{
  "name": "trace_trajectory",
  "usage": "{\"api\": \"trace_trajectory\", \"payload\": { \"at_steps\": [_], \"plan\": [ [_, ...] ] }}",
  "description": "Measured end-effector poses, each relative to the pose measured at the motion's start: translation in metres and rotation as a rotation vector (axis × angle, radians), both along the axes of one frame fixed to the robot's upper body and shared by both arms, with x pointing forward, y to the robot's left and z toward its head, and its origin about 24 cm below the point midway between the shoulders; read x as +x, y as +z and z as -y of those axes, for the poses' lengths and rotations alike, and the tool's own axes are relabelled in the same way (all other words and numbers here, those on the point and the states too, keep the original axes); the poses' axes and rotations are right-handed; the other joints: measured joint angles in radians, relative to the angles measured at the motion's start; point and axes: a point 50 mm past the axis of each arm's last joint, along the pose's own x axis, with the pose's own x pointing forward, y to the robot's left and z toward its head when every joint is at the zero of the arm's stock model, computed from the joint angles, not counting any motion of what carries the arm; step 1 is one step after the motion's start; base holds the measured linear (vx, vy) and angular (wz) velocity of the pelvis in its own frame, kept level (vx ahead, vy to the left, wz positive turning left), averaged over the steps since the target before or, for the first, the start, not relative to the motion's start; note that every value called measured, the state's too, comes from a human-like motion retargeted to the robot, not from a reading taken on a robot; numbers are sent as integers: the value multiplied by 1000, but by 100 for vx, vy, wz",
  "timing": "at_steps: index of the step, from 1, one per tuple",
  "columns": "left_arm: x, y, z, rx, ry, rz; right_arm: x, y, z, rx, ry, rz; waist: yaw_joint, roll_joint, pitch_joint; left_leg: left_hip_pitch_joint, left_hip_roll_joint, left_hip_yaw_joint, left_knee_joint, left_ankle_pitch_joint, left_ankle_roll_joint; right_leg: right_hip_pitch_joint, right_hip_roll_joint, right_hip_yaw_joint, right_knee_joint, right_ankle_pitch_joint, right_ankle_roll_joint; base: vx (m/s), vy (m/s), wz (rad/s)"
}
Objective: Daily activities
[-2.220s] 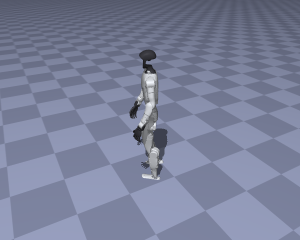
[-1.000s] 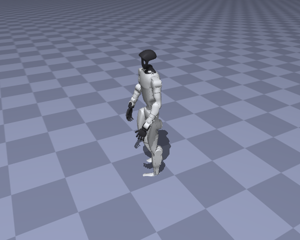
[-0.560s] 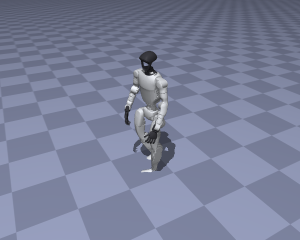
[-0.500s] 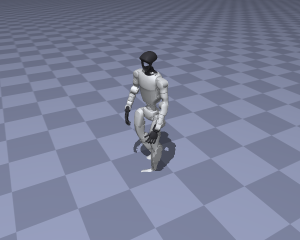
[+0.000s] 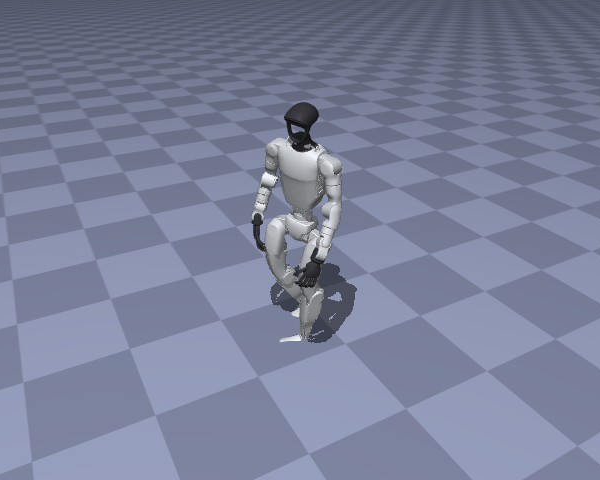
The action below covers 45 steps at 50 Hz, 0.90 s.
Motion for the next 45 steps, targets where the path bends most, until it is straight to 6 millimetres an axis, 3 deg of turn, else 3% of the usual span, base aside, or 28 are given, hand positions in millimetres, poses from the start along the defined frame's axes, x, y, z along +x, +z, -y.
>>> {"api": "trace_trajectory", "payload": {
  "at_steps": [32, 40, 45],
  "plan": [
    [22, 13, 12, 26, -9, 105, -17, -4, -5, 2, 94, -50, 24, 6, 23, 16, -26, -69, 0, 22, 0, 20, -11, -56, 29, 45, 3, 0, 0, 9],
    [27, 17, 16, 32, -43, 115, -12, 1, -7, 31, 126, -20, 28, 2, 29, 14, -37, -85, -1, 34, 0, 14, -20, -71, 46, 49, 6, 0, 0, 0],
    [30, 19, 19, 39, -72, 124, 3, 10, -12, 63, 160, 47, 31, -1, 32, 11, -44, -96, -1, 43, 0, 10, -26, -83, 58, 51, 9, -2, 1, 15]
  ]
}}
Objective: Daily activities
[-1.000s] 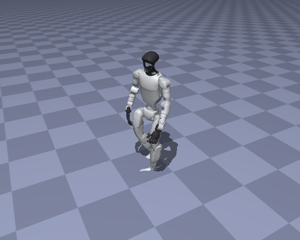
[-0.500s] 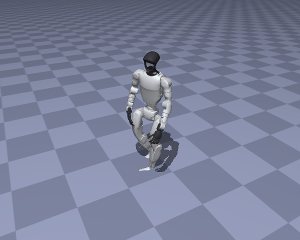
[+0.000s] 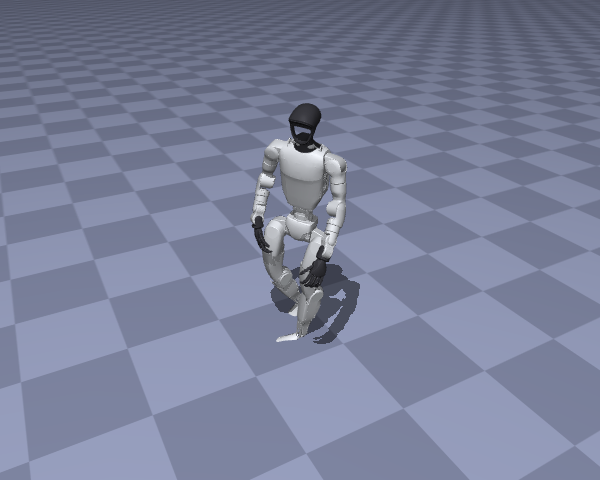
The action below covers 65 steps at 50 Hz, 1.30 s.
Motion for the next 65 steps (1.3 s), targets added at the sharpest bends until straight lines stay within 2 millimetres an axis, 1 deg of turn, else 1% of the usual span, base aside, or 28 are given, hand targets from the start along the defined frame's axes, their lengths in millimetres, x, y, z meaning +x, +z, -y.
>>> {"api": "trace_trajectory", "payload": {
  "at_steps": [2, 5, 10, 13, 16, 18, 21, 25, 27, 31, 35, 38, 41, 43, 46, 50, 55, 59, 65],
  "plan": [
    [1, 1, 1, 3, -12, 3, 11, 6, -4, 20, 20, 44, 2, -1, 1, -1, -3, -4, 0, 4, 0, -1, -2, -5, 4, 1, 1, -2, 2, 18],
    [2, 2, 2, 10, -28, 8, 34, 19, -11, 53, 58, 132, 6, -4, 1, -2, -8, -10, 0, 10, 0, -3, -6, -13, 9, 1, 3, -2, 1, 18],
    [3, 4, 5, 19, -55, 12, 82, 54, -28, 113, 129, 321, 12, -6, 1, -5, -15, -21, 0, 19, 0, -3, -11, -30, 14, 0, 6, -2, 1, 19],
    [4, 4, 7, 23, -69, 14, 113, 84, -41, 153, 176, 459, 18, -8, -1, -5, -18, -29, 0, 24, 0, -1, -14, -41, 17, 1, 6, -2, 1, 19],
    [5, 5, 10, 22, -82, 13, 146, 122, -56, 194, 221, 618, 24, -10, -3, -6, -21, -36, 0, 29, 0, 1, -15, -53, 16, 1, 8, -2, 1, 19],
    [6, 6, 11, 21, -88, 16, 162, 148, -65, 219, 250, 714, 28, -11, -3, -7, -23, -41, 0, 32, 0, 3, -16, -61, 15, 1, 8, -2, 1, 18],
    [10, 9, 13, 21, -96, 26, 177, 178, -74, 249, 287, 817, 35, -15, 1, -9, -25, -48, 0, 37, 0, 5, -16, -74, 13, 1, 10, 0, 0, 0],
    [13, 12, 14, 20, -111, 34, 187, 215, -85, 289, 335, 944, 45, -20, 6, -8, -29, -56, 0, 44, 0, 11, -17, -91, 9, -1, 11, 0, 0, 0],
    [13, 12, 15, 19, -119, 34, 191, 236, -91, 312, 365, 1020, 51, -22, 5, -8, -30, -61, 0, 46, 0, 15, -17, -100, 6, -5, 12, 0, 0, 0],
    [12, 12, 15, 16, -132, 31, 194, 287, -103, 368, 428, 1205, 64, -26, 2, -5, -33, -69, 0, 50, 0, 25, -18, -117, 0, -12, 14, 0, 0, 0],
    [8, 10, 12, 17, -135, 25, 188, 344, -113, 426, 496, 1413, 80, -30, -2, -1, -35, -77, 0, 53, 0, 35, -20, -132, -3, -19, 15, 0, 0, 0],
    [2, 7, 6, 24, -130, 17, 177, 384, -119, 461, 552, 1567, 92, -33, -4, 3, -37, -84, 0, 55, 0, 42, -21, -140, -4, -20, 16, 0, 0, 0],
    [-4, 5, -2, 37, -124, 9, 164, 420, -125, 484, 614, 1705, 103, -37, -6, 9, -39, -90, 0, 56, 0, 48, -21, -145, -4, -19, 17, 0, 0, 0],
    [-8, 4, -6, 43, -121, 3, 154, 440, -128, 494, 657, 1785, 109, -40, -6, 13, -39, -94, 0, 56, 0, 52, -22, -146, -3, -17, 18, 0, 0, 0],
    [-11, 3, -11, 50, -121, -6, 139, 465, -132, 507, 719, 1887, 115, -43, -5, 19, -40, -101, 0, 55, 0, 58, -22, -147, -1, -13, 20, 0, 0, 0],
    [-14, 2, -16, 54, -118, -17, 119, 491, -138, 524, 792, 1997, 121, -45, -1, 28, -40, -108, 0, 54, 0, 63, -24, -145, 5, -9, 23, 0, 0, 0],
    [-15, 3, -19, 51, -103, -24, 100, 512, -142, 559, 842, 2093, 124, -45, 8, 36, -41, -115, 0, 51, 0, 68, -27, -144, 14, -9, 28, 0, 0, 0],
    [-13, 4, -21, 42, -81, -18, 93, 519, -144, 605, 842, 2123, 127, -44, 17, 43, -43, -120, 0, 49, 0, 74, -30, -148, 19, -14, 34, 0, 0, 0],
    [-10, 5, -22, 29, -51, -9, 91, 522, -144, 672, 824, 2120, 131, -41, 26, 52, -45, -127, 1, 45, 0, 88, -32, -158, 18, -22, 42, 0, 0, 0]
  ]
}}
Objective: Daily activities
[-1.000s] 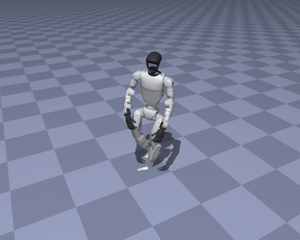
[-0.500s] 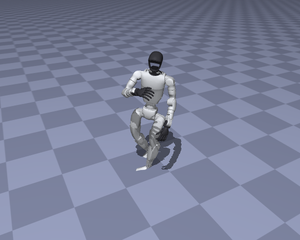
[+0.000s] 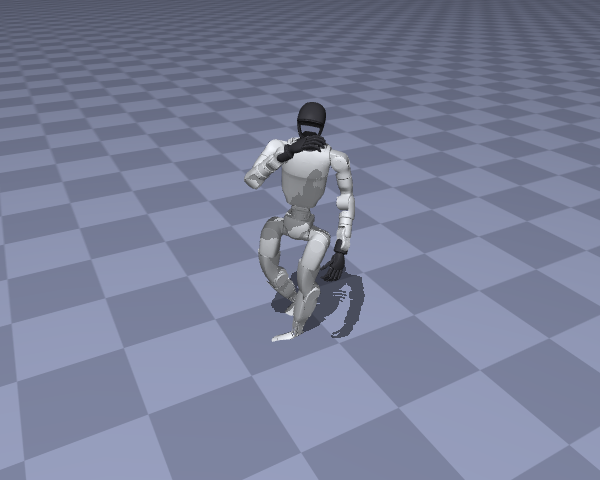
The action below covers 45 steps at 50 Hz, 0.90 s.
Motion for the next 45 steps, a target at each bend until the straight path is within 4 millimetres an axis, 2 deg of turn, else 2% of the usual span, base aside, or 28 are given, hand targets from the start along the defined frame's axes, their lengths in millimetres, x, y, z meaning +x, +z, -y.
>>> {"api": "trace_trajectory", "payload": {
  "at_steps": [15, 30, 34, 40, 45],
  "plan": [
    [0, 0, -1, 18, -7, -10, 4, -8, -5, -94, 20, -70, 30, 2, 12, 20, -12, -16, 23, -17, 0, 39, -5, -26, -7, -15, 18, 0, 0, 0],
    [-12, -7, -7, 85, -39, -52, -6, 27, -17, -140, -47, 55, 74, 2, 5, 20, -43, -31, 68, -34, 0, 43, -38, -31, 33, -29, 30, 0, 0, 0],
    [-16, -6, -19, 115, -15, -54, -7, 35, -17, -146, -63, 75, 87, 8, 7, 14, -48, -38, 75, -38, 0, 35, -48, -28, 49, -30, 30, 0, 0, 0],
    [-18, 6, -54, 184, 53, -20, -8, 40, -15, -137, -61, 69, 94, 23, 9, 4, -50, -46, 77, -38, 0, 13, -66, -19, 80, -28, 32, -1, 6, -7],
    [-12, 21, -68, 191, 93, 45, 3, 39, -1, -56, -56, 1, 75, 29, 15, -15, -47, -37, 75, -28, 0, -31, -84, 12, 125, -9, 42, -2, 8, -16]
  ]
}}
